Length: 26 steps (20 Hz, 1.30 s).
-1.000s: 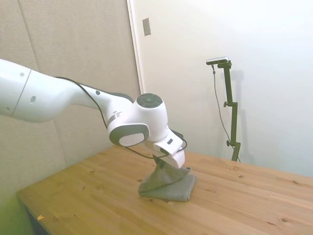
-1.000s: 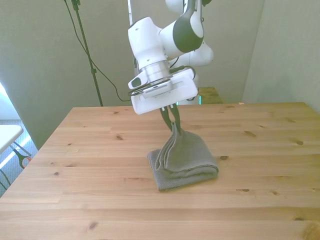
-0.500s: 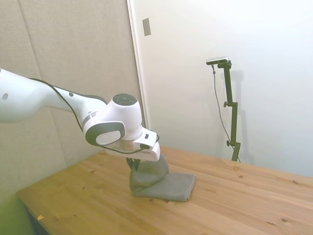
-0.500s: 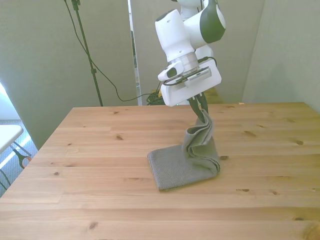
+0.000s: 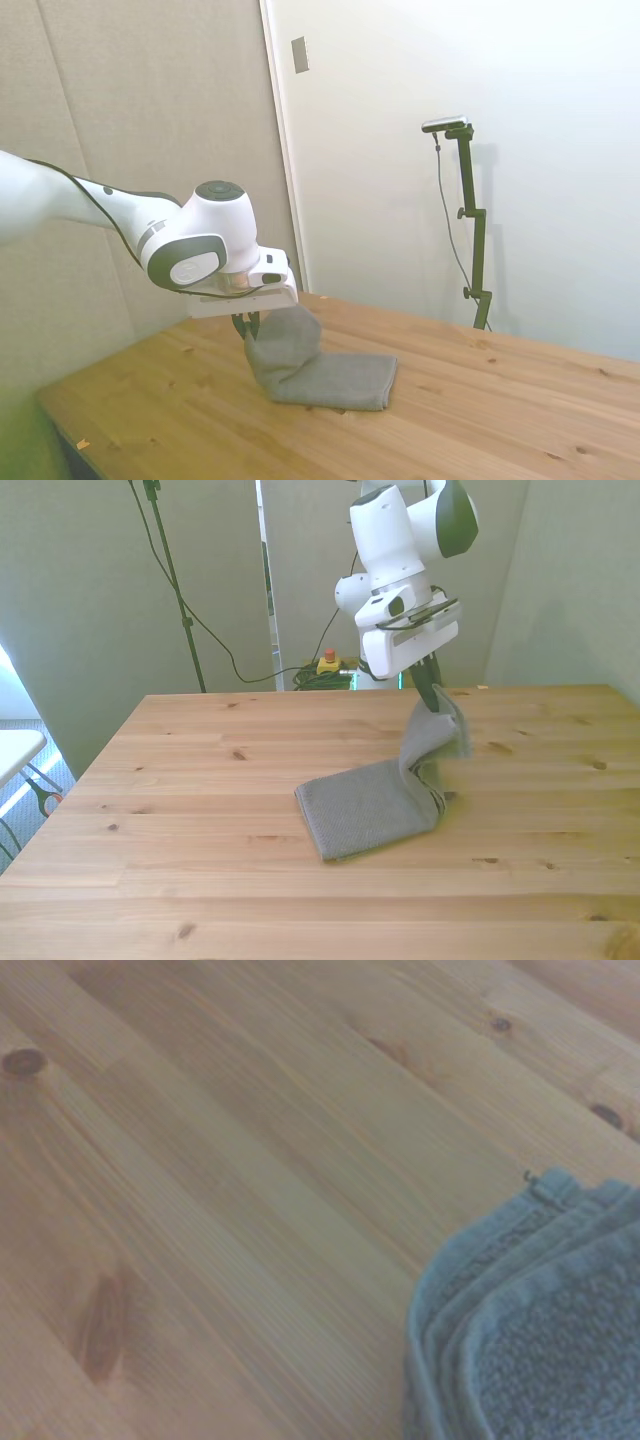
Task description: Unfold the towel
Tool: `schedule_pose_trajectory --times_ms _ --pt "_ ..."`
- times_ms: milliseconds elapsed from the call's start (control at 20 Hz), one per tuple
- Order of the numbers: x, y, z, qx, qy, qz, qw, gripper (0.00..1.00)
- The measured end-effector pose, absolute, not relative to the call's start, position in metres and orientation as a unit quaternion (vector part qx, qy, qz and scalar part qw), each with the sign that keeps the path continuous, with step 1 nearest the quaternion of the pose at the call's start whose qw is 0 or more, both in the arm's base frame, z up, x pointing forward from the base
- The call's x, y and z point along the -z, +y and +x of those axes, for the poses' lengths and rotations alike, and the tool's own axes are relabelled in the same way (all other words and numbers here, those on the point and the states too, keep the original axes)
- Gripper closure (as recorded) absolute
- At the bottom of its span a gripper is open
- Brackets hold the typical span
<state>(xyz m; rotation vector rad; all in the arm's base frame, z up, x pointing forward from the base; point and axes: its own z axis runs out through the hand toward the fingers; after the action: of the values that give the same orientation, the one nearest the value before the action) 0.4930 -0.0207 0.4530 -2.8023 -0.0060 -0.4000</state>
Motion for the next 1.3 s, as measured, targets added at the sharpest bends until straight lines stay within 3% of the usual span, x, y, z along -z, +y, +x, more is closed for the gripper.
schedule_pose_trajectory --times_ms 150,200,600,950,1300 --pt "-0.448 -0.005 0.493 0.128 -0.059 -0.98 0.142 1.0" --pt "-0.444 0.0 0.493 0.123 -0.081 -0.98 0.135 0.0" --pt "-0.405 0.047 0.502 0.076 -0.138 -0.98 0.122 0.0" --pt "-0.405 0.073 0.498 0.068 -0.153 -0.978 0.124 0.0" --pt "-0.427 0.089 0.5 0.07 0.001 -0.995 0.067 0.0"
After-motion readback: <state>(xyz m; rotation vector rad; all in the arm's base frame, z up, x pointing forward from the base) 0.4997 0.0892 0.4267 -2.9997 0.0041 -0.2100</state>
